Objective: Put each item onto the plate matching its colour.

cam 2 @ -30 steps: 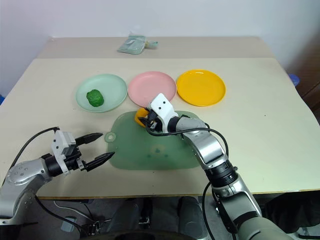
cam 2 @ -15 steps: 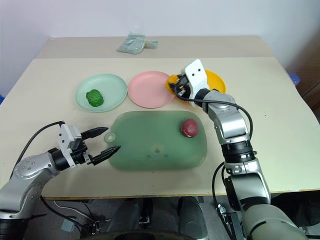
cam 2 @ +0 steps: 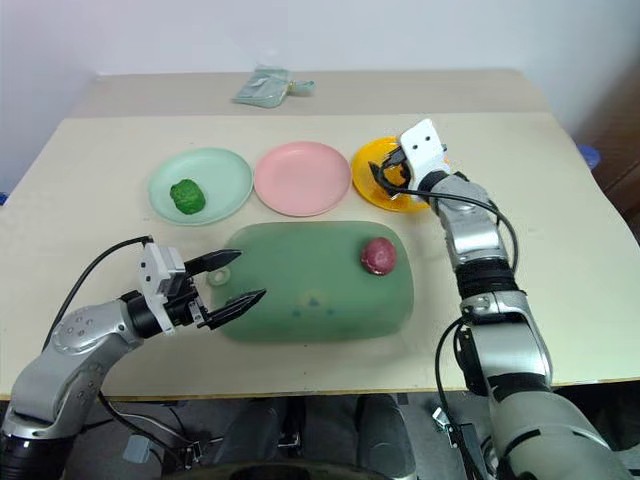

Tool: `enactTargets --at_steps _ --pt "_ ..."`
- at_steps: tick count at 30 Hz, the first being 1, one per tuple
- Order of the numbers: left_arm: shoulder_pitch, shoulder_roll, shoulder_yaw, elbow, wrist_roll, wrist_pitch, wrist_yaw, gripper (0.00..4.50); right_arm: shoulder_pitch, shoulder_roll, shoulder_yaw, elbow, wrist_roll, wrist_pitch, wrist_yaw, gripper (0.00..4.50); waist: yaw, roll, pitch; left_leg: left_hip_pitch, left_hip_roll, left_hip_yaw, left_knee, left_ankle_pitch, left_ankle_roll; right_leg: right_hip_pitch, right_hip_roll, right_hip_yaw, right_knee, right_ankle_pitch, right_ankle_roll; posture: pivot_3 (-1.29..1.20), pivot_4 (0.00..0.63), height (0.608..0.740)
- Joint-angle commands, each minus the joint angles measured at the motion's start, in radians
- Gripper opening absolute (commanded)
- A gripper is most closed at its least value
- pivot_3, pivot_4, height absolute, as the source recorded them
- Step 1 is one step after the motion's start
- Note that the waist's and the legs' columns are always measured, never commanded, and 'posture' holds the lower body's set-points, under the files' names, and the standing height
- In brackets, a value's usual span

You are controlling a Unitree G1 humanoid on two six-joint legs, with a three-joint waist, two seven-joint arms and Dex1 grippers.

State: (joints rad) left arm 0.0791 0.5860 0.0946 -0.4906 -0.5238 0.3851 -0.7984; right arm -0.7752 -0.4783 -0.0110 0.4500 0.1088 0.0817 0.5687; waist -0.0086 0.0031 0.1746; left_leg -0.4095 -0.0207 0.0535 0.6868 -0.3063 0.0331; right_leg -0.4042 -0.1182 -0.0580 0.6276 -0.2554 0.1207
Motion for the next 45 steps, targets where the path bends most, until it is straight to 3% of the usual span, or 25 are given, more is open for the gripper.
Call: enactTargets --at_steps 1,3,5,13,16,19,24,28,32,34,37,42,45 --pt "0.01 0.001 0.013 -0.026 -0.008 -0.023 -0.005 4.5 0.123 -0.087 -0.059 -0.266 0.171 0.096 0.205 4.45 0.007 0.0 0.0 0.0 0.0 0.0 0.0 0.0 0.0 0.0 0.0 0.0 0.0 0.0 0.0 0.0 0.15 0.74" --pt "0.007 0.001 0.004 -0.016 -0.006 -0.029 -0.014 4.5 0.288 -0.193 -0.049 -0.461 0.271 0.218 0.358 4.45 0.018 0.0 0.0 0.0 0.0 -0.001 0.0 0.0 0.0 0.002 0.0 0.0 -0.002 0.0 0.0 0.0 0.15 0.74" --pt "-0.008 0.0 -0.01 -0.002 -0.002 -0.032 -0.022 4.5 0.413 -0.257 -0.038 -0.586 0.325 0.299 0.423 4.45 0.021 0.0 0.0 0.001 0.0 -0.001 0.0 -0.001 0.001 0.003 0.0 0.0 -0.006 0.0 0.0 0.0 0.15 0.74" --pt "-0.072 -0.003 -0.039 0.048 0.007 -0.041 -0.043 4.5 0.494 -0.252 0.017 -0.591 0.232 0.337 0.352 4.45 -0.001 0.0 0.0 0.003 0.002 -0.002 -0.001 0.0 0.0 0.004 -0.001 0.001 -0.007 0.001 -0.002 0.0 0.15 0.74" --pt "-0.067 0.001 -0.028 0.056 0.009 -0.049 -0.049 4.5 0.476 -0.222 0.011 -0.583 0.241 0.343 0.336 3.61 -0.001 0.0 0.0 0.002 0.002 -0.002 -0.002 0.0 -0.001 0.003 -0.001 0.0 -0.008 0.001 -0.002 0.0 0.15 0.74" --pt "-0.043 0.004 -0.01 0.054 0.016 -0.058 -0.042 4.5 0.447 -0.184 0.007 -0.598 0.26 0.349 0.323 2.38 -0.001 0.0 0.0 0.001 0.001 -0.002 -0.002 0.0 -0.001 0.003 -0.001 0.0 -0.009 0.001 -0.002 0.0 0.15 0.74" --pt "-0.018 -0.007 0.037 0.085 0.054 -0.09 0.02 4.5 0.345 -0.056 0.028 -0.568 0.255 0.334 0.242 2.38 -0.003 0.0 0.0 0.002 0.002 -0.002 -0.002 0.0 -0.001 0.003 0.0 0.0 -0.009 0.001 -0.002 0.0 0.15 0.74" --pt "-0.01 -0.05 0.105 0.128 0.074 -0.128 0.109 4.5 0.112 0.192 0.108 -0.29 0.079 0.282 -0.047 2.38 -0.013 0.0 0.0 0.001 0.001 -0.001 -0.002 0.001 -0.003 0.001 0.0 0.0 -0.006 0.001 -0.002 0.0 0.15 0.74" --pt "0.014 -0.066 0.105 0.106 0.079 -0.135 0.122 4.5 -0.008 0.313 0.131 -0.073 0.003 0.193 -0.135 2.38 -0.001 0.0 -0.001 0.0 0.001 -0.002 -0.002 0.002 -0.004 -0.004 0.0 -0.001 0.002 0.0 -0.004 0.0 0.15 0.74" --pt "0.03 -0.072 0.107 0.089 0.079 -0.137 0.132 4.5 -0.05 0.348 0.122 0.006 -0.008 0.138 -0.158 3.2 -0.001 0.0 -0.001 0.0 -0.001 -0.003 -0.003 0.002 -0.003 -0.003 0.0 -0.001 0.002 0.0 -0.004 0.0 0.15 0.74" --pt "0.048 -0.08 0.108 0.064 0.078 -0.136 0.151 4.5 -0.067 0.354 0.114 0.041 -0.015 0.068 -0.156 4.45 -0.004 0.0 -0.001 0.0 -0.002 -0.002 -0.002 0.001 -0.002 -0.002 -0.001 -0.001 0.002 0.0 -0.004 0.0 0.15 0.74" --pt "0.074 -0.089 0.122 0.036 0.077 -0.129 0.185 4.5 0.001 0.256 0.099 -0.059 0.001 0.013 -0.055 4.45 -0.008 0.0 0.0 0.0 0.0 -0.002 -0.002 0.002 -0.003 -0.002 0.001 -0.001 0.002 0.0 -0.004 0.0 0.15 0.74" --pt "0.086 -0.068 0.193 0.051 0.078 -0.133 0.207 4.5 0.133 0.105 0.027 -0.226 0.09 0.049 0.095 4.45 0.0 0.0 -0.001 0.0 0.0 -0.002 -0.002 0.002 -0.003 -0.002 0.001 -0.001 0.002 0.0 -0.004 0.0 0.15 0.74"
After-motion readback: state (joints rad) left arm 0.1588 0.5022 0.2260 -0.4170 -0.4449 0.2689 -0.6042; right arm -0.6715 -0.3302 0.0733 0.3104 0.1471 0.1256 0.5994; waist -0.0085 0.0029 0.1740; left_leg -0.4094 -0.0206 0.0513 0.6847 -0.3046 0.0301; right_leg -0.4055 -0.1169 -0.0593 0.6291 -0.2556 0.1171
